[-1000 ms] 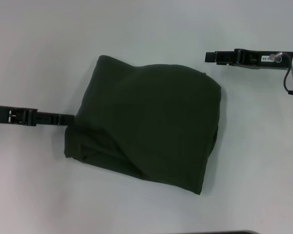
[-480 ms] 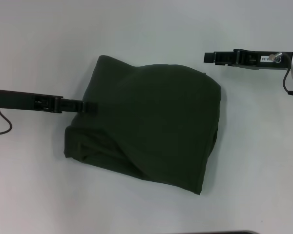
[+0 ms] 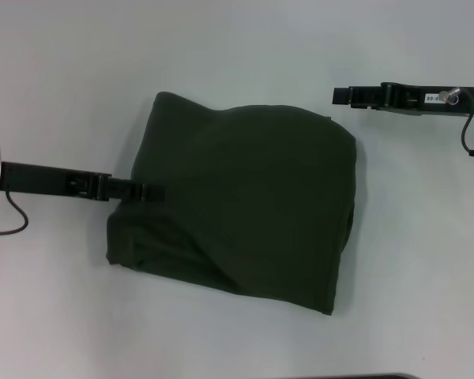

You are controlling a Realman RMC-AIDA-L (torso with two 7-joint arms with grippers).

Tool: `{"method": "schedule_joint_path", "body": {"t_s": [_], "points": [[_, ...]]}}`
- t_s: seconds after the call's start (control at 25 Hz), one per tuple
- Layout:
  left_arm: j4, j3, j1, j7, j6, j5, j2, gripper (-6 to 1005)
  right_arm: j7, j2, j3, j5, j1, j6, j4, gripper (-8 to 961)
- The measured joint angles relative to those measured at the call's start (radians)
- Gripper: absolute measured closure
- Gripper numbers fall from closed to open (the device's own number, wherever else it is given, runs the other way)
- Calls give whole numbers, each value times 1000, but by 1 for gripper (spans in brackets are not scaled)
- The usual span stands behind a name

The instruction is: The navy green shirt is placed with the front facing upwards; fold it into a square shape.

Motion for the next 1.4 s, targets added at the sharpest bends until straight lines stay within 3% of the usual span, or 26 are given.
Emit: {"method": "schedule_joint_path", "body": {"t_s": [0.48, 0.8, 1.08, 1.24, 1.4], "points": [[-10, 6, 17, -3, 74, 39, 10, 296, 4, -3, 0, 0, 0, -3, 0, 375], [-44, -41, 8, 35, 181, -23, 4, 297, 1, -2, 2, 0, 0, -3, 0, 375], [-12, -27, -3, 52, 161, -27, -9, 297, -2, 1, 2, 0, -1, -3, 0, 375], [13, -11, -10, 69, 101, -27, -30, 297, -2, 2, 2, 0, -1, -3, 0, 375], [71, 36, -26, 70, 21, -10, -35, 298, -2, 3, 2, 0, -1, -4, 0, 375]]}}
